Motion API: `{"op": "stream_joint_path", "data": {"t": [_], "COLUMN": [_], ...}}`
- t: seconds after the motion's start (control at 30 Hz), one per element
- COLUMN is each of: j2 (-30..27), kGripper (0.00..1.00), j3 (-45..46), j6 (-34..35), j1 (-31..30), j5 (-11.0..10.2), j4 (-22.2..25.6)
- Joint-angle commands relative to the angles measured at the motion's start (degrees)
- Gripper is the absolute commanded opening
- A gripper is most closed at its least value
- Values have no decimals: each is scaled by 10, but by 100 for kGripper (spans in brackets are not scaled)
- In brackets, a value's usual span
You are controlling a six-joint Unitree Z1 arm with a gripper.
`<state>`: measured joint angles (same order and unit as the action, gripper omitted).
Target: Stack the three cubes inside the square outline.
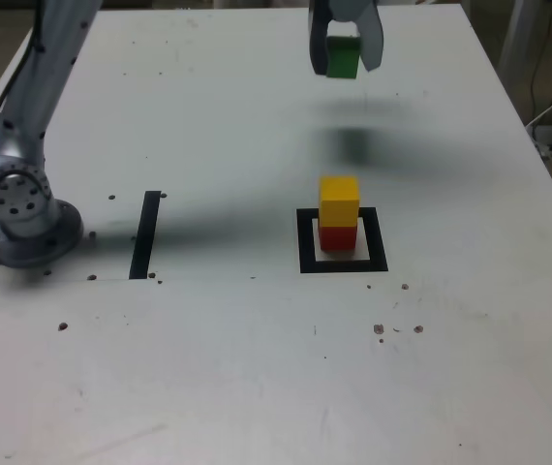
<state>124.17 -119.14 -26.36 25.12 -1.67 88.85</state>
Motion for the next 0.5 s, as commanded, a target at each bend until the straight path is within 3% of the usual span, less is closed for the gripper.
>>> {"op": "stream_joint_path", "data": {"t": [0.0, 0.23, 0.47], "j2": [-70, -154, -184], "kGripper": [27, 27, 27], "j3": [30, 115, 166], "j6": [35, 141, 203], "j1": [-28, -114, -188], "j5": [12, 30, 32], "j4": [11, 13, 3]}}
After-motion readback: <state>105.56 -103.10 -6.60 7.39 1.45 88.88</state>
